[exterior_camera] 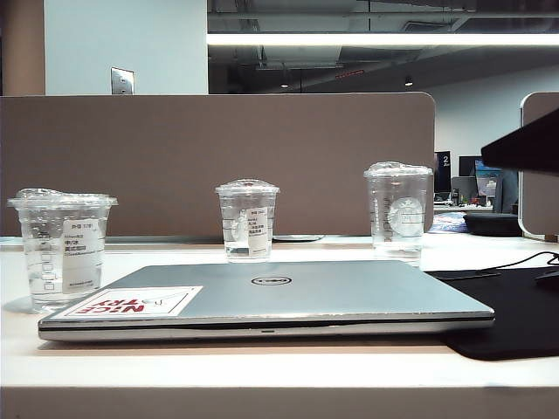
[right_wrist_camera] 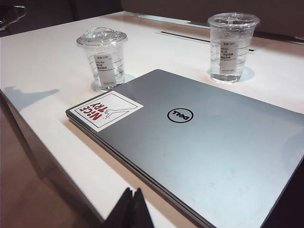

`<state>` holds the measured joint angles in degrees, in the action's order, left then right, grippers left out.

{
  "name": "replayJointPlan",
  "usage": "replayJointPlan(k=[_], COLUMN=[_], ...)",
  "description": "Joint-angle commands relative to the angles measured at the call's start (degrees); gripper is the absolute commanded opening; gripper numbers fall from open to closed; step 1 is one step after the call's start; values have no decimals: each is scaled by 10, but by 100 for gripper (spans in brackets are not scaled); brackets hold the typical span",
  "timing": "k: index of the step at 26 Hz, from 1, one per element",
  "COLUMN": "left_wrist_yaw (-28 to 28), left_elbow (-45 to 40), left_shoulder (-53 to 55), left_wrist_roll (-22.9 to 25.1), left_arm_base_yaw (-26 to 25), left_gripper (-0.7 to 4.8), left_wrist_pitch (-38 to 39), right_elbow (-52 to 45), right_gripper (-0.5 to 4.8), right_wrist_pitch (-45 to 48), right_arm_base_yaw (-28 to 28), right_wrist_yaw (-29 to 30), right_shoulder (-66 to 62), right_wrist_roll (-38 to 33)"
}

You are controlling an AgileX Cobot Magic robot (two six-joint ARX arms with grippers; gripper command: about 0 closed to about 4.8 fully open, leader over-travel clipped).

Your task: Pick up the coffee cup on the left and place it on the left side of the laptop.

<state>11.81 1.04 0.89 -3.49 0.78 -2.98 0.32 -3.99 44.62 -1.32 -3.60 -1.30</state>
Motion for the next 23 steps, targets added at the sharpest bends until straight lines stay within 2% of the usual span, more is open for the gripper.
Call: replayJointPlan(k=[1,20,23], left_wrist_yaw=[-2,-2,-8], left_elbow=[3,3,-2], left_shoulder=[1,-1,-9], left_wrist_roll=[0,7,27], left_arm_base_yaw=[-1,-1,-2], left_gripper=[-5,-5,-5], left_wrist_pitch=[-5,-5,-5], right_elbow=[-2,-2,-2], right_gripper=[-4,-4,-4], right_wrist_pitch=[8,8,8], right_arm_base_yaw=[0,0,0], right_wrist_yaw=[0,0,-1], right_shoulder=[0,0,0], right_wrist_roll=[-2,-2,-2])
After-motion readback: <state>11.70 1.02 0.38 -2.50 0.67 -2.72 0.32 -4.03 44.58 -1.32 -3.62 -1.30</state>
